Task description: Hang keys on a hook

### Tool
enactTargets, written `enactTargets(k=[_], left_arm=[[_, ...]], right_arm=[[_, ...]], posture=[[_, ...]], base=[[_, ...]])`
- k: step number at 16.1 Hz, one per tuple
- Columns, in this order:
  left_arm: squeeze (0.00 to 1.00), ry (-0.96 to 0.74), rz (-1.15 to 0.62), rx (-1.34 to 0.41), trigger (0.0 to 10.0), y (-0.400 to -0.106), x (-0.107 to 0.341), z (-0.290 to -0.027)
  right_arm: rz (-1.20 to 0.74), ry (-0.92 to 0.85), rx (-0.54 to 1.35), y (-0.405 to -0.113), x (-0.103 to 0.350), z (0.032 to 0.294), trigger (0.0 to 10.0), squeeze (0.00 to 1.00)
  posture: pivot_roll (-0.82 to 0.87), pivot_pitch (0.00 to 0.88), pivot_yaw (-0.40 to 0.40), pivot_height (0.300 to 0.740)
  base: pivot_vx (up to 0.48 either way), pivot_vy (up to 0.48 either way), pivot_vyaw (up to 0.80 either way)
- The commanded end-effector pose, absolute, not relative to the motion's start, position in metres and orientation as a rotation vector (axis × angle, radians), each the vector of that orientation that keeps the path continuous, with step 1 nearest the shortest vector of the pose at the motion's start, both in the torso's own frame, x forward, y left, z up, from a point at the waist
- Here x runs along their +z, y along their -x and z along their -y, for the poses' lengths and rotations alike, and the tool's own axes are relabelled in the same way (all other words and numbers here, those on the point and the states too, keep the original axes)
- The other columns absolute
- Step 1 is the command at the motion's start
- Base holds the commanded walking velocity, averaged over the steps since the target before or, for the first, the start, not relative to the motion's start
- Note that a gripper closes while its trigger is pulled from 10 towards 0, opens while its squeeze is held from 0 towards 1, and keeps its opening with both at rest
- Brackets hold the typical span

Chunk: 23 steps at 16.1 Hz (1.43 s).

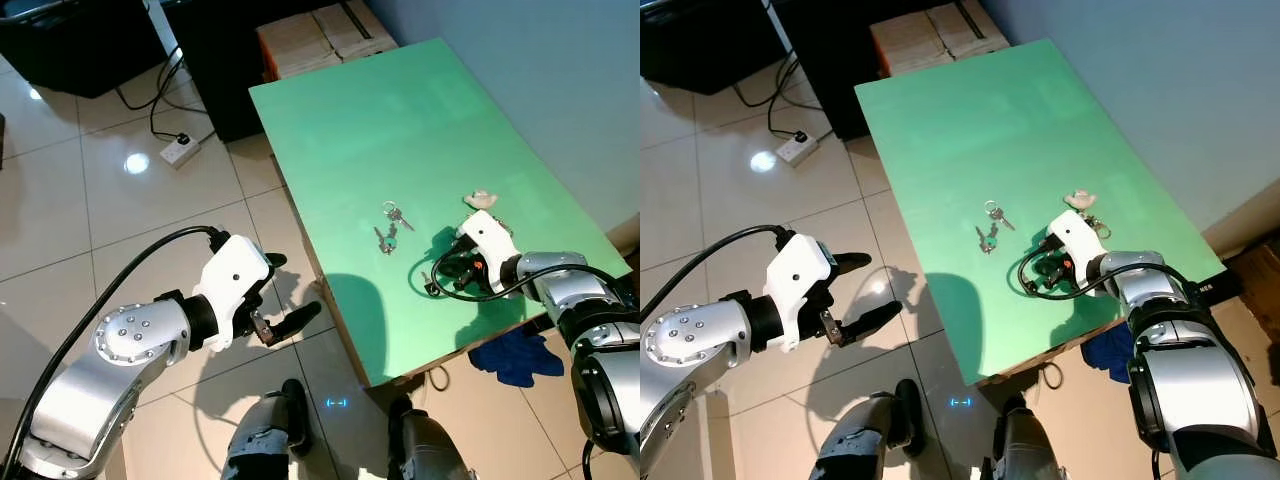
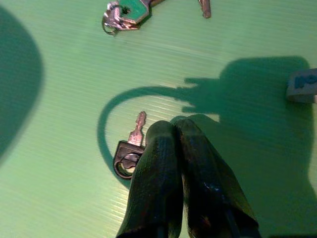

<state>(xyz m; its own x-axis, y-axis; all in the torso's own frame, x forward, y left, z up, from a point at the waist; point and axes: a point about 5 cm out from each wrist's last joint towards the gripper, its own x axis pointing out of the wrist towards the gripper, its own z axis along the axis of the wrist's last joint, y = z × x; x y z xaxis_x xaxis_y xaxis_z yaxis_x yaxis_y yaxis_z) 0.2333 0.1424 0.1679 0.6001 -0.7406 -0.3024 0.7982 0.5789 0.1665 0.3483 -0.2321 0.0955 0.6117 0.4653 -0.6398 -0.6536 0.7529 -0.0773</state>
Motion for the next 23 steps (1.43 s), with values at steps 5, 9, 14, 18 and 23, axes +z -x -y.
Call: enactTargets(k=[5, 9, 14, 18, 23], left_arm=[[0.00, -0.296, -0.220, -0.906, 10.0, -0.232, 0.163, -0.141], [0.00, -0.290, -0.218, -0.913, 10.0, -0.231, 0.162, -0.139], [0.00, -0.284, -0.217, -0.918, 10.0, -0.227, 0.162, -0.137], [0.00, -0.281, -0.215, -0.912, 10.0, -0.226, 0.162, -0.138], [0.00, -0.288, -0.210, -0.913, 10.0, -0.227, 0.165, -0.139]], right_arm=[[-0.658, 0.325, 0.771, -0.343, 0.096, 0.232, 10.0, 1.00], [-0.707, 0.352, 0.846, -0.340, 0.094, 0.228, 10.0, 1.00], [-0.741, 0.402, 0.854, -0.338, 0.088, 0.227, 10.0, 1.00], [-0.737, 0.463, 0.821, -0.339, 0.085, 0.224, 10.0, 1.00], [-0.728, 0.494, 0.789, -0.341, 0.080, 0.217, 10.0, 0.00]], posture=[[0.02, 0.319, 0.056, 0.740], [0.02, 0.320, 0.052, 0.740], [0.02, 0.320, 0.040, 0.740], [0.02, 0.314, 0.032, 0.740], [0.03, 0.311, 0.040, 0.740]], base=[[0.000, 0.000, 0.00], [0.000, 0.000, 0.00], [0.000, 0.000, 0.00], [0.000, 0.000, 0.00], [0.000, 0.000, 0.00]])
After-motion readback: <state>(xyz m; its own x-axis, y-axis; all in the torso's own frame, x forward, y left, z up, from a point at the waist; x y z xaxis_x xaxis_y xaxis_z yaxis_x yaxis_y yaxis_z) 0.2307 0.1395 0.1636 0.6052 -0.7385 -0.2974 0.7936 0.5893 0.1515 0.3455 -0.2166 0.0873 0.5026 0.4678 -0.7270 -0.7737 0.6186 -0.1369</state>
